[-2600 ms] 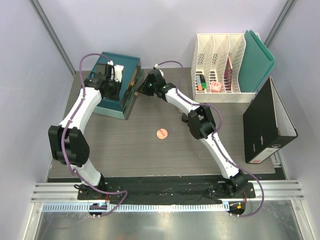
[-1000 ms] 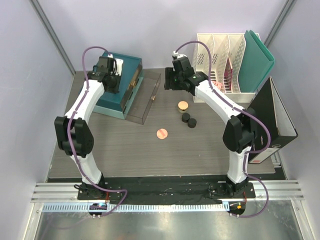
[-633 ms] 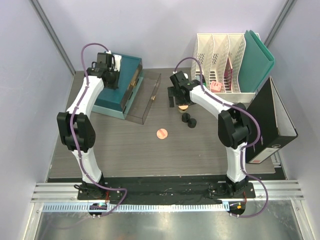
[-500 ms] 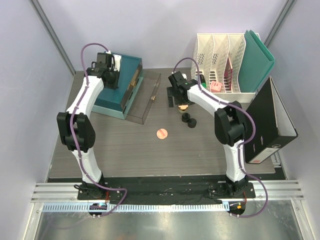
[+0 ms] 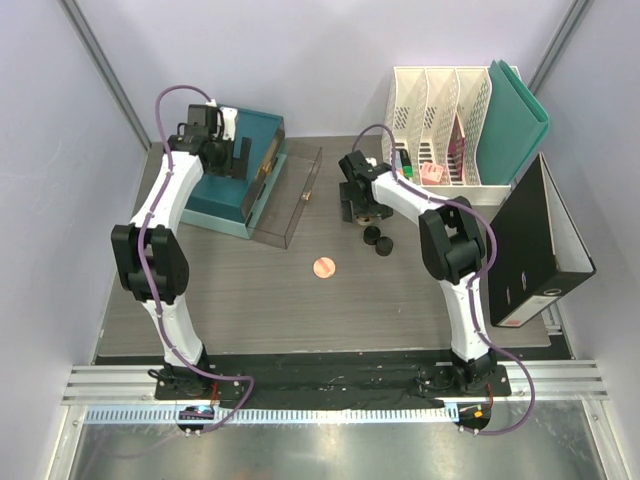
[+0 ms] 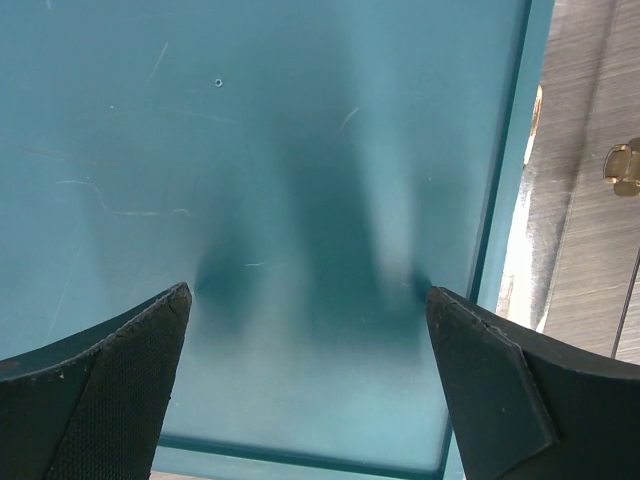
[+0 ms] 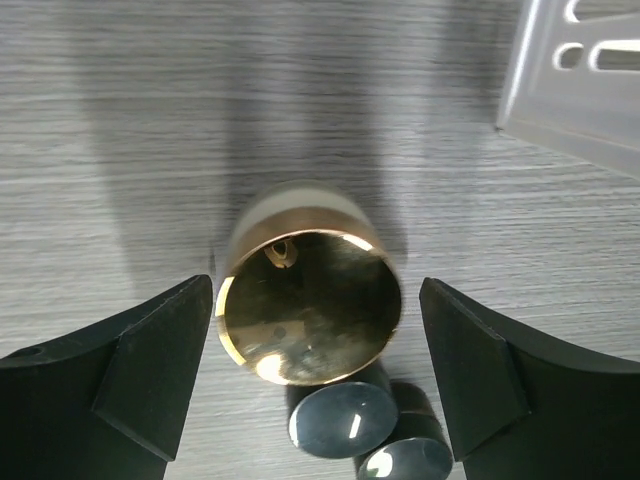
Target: Organize the makeup
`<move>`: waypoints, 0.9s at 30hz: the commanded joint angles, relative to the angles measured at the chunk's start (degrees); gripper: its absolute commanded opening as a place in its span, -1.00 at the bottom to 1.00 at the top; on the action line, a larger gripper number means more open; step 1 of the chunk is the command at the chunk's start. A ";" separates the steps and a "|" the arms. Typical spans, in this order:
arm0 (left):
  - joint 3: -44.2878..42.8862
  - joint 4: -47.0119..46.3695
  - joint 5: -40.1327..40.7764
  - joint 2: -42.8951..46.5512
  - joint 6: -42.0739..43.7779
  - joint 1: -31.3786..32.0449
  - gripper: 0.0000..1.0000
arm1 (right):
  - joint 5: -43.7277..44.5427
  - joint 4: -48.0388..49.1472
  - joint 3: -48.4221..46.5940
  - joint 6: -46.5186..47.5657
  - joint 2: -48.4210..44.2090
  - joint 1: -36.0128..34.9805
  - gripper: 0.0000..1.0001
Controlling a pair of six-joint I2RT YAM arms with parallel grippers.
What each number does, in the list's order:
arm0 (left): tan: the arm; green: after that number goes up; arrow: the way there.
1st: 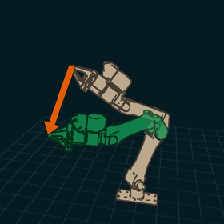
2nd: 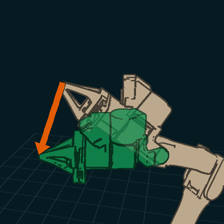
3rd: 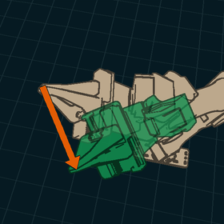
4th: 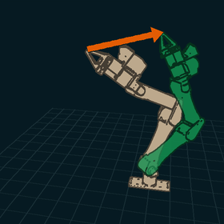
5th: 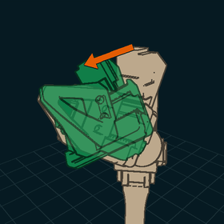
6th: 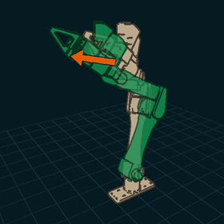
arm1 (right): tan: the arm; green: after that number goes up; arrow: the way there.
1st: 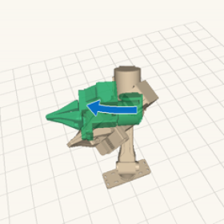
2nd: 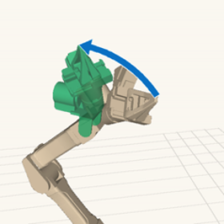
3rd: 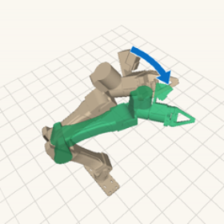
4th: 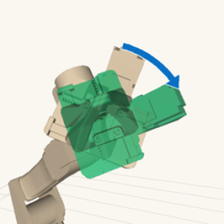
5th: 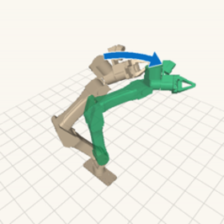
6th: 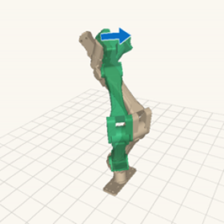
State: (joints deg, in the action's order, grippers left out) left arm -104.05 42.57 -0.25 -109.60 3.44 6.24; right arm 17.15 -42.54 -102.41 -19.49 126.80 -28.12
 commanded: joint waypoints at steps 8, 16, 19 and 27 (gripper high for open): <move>-0.45 4.28 -0.10 -2.28 0.07 0.00 1.00 | 0.17 11.07 5.55 -2.75 -2.44 1.84 0.48; 0.78 4.72 -0.10 -2.11 -0.01 -0.35 0.99 | -2.21 12.13 4.50 -2.92 -3.75 1.84 -0.97; 1.21 5.25 -0.10 -1.93 -0.10 -0.35 1.00 | -3.08 12.66 2.67 -3.28 -5.33 1.84 -0.97; 1.57 5.77 -0.19 -2.28 -0.37 -0.35 0.99 | -5.72 14.33 -8.76 -4.42 -5.78 1.05 -0.97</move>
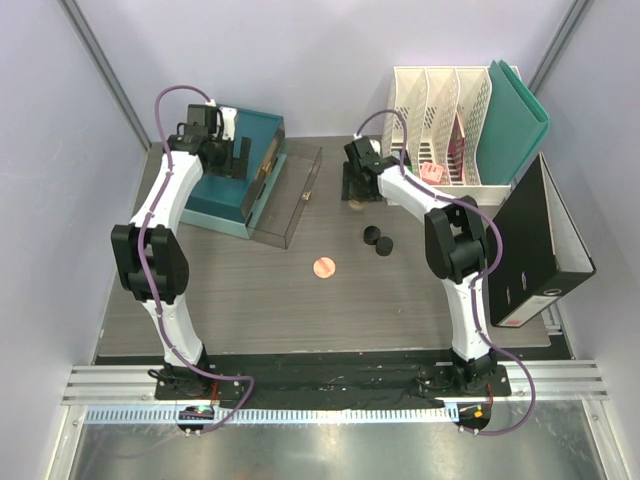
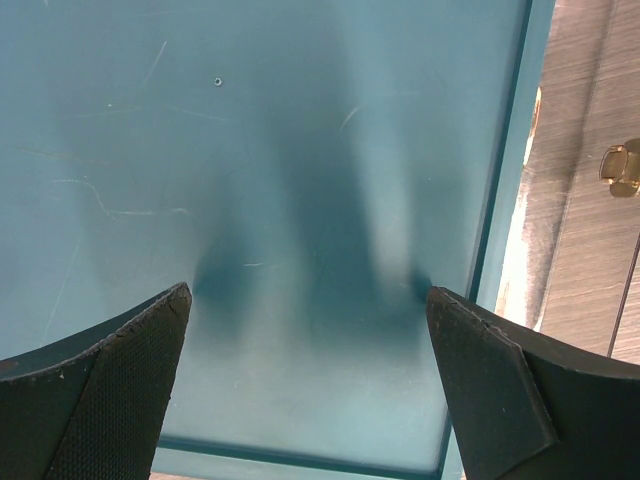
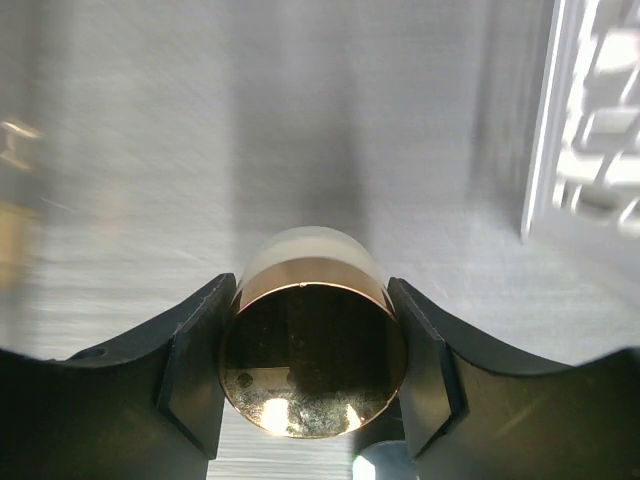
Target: Organize the makeup
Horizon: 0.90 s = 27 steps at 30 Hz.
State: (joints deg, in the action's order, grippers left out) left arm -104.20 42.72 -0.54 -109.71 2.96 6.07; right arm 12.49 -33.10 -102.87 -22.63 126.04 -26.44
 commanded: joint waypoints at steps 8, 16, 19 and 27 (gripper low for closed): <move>2.25 5.45 0.18 -2.26 0.03 -0.27 1.00 | -4.31 4.89 -25.53 -1.71 1.39 -3.44 -0.97; 2.34 5.53 -0.43 -2.44 -0.59 -0.70 1.00 | -7.74 5.33 -34.94 -2.86 9.75 -6.87 -0.94; 2.43 5.44 -0.43 -2.26 -0.59 -0.79 0.99 | -8.97 6.12 -35.91 -3.03 11.85 -8.28 -0.92; 2.51 5.71 -1.66 -2.96 -1.12 -1.05 1.00 | -8.28 7.00 -36.79 -1.98 15.20 -11.00 -0.87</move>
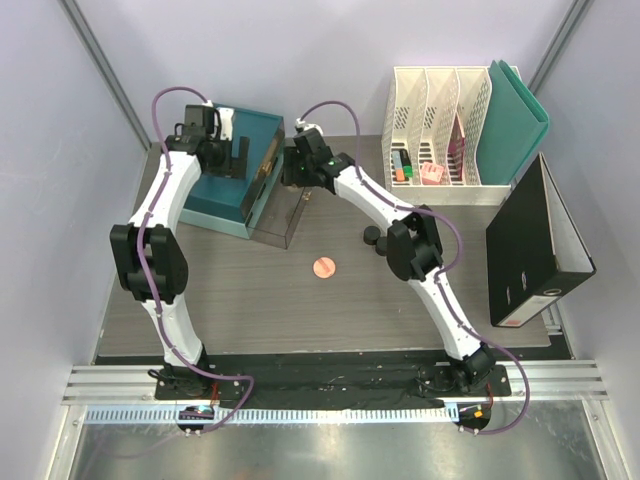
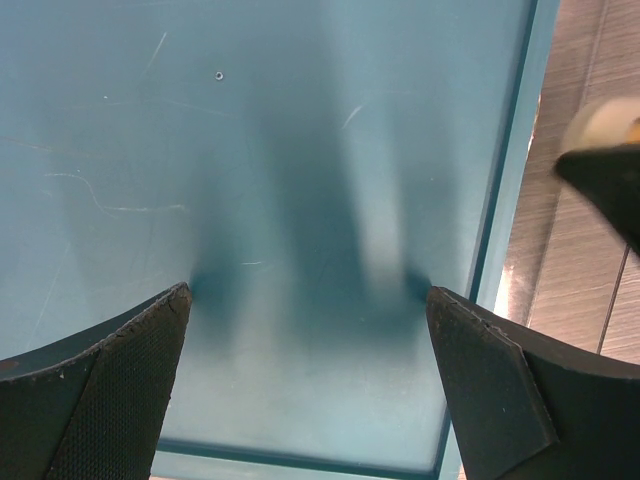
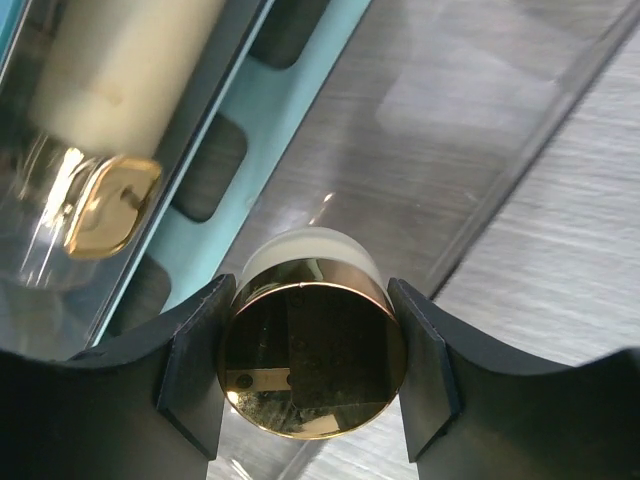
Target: Organize the makeup
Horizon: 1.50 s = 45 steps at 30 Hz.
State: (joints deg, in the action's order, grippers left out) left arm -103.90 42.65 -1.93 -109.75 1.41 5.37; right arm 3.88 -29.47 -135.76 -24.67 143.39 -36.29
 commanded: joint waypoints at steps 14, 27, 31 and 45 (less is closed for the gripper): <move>3.18 6.30 -0.09 -2.57 0.61 -0.53 1.00 | 2.27 3.64 -3.46 1.90 0.84 -3.26 0.11; 3.18 6.30 -0.70 -2.31 0.70 -0.53 0.99 | 4.38 4.34 -1.96 1.73 -1.88 -3.26 0.47; 3.61 6.39 -1.05 -2.22 0.52 -0.53 1.00 | 6.66 4.42 1.28 2.08 -6.97 -3.08 0.47; 4.49 6.21 -2.81 -2.22 0.17 -0.62 1.00 | 15.81 1.18 42.76 4.02 -34.93 1.74 0.68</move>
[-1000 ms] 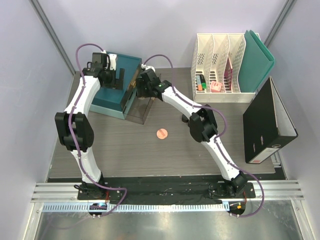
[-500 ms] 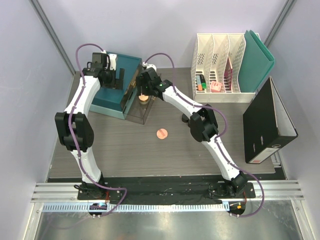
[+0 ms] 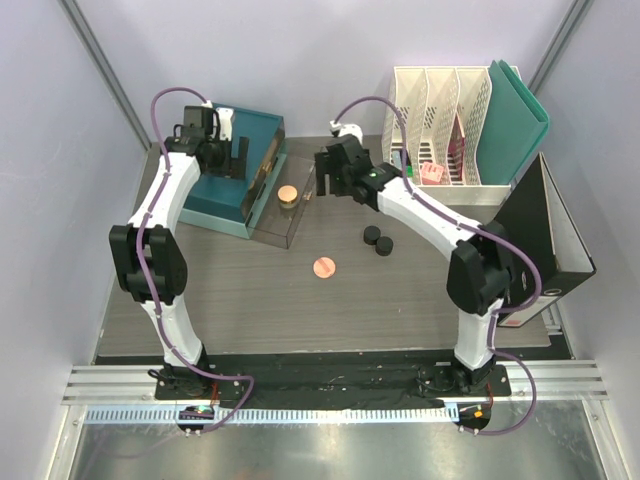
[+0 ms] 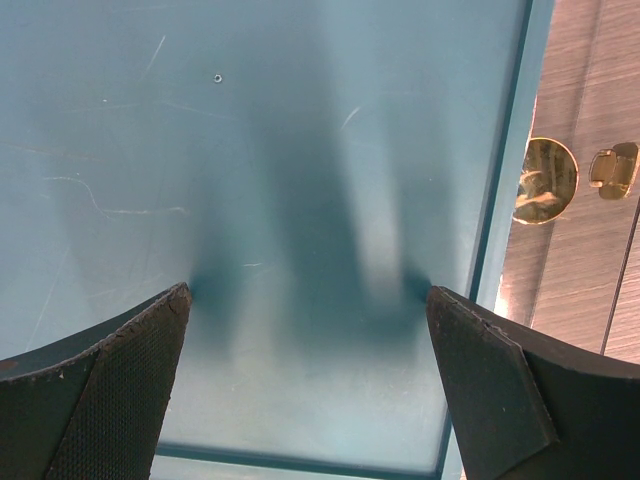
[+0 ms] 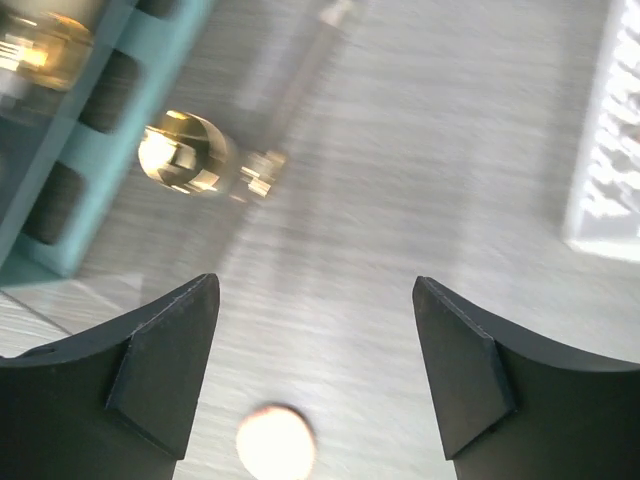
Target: Organize the makeup
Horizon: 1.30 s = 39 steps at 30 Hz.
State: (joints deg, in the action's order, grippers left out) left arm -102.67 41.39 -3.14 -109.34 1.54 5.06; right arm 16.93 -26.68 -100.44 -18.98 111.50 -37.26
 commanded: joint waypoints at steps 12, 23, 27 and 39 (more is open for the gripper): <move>4.15 7.57 -2.58 -2.90 -0.22 -0.31 1.00 | -1.81 -5.05 17.04 -7.82 -0.50 7.37 0.73; 4.06 7.83 -1.61 -2.98 0.13 -0.31 0.99 | -3.04 -8.39 15.10 -9.85 4.16 8.95 0.52; 3.97 7.92 -1.26 -3.07 0.30 -0.23 1.00 | -3.39 -9.09 14.31 -9.67 4.42 9.13 -0.11; 3.97 7.83 -0.47 -3.42 0.30 -0.31 1.00 | -6.20 -9.71 6.06 -7.56 4.34 8.87 -0.92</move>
State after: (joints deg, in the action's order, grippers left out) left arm -102.06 40.73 -3.66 -109.10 1.91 4.86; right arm 11.81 -36.64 -88.42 -27.83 116.40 -28.32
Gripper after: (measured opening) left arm 0.996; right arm 0.530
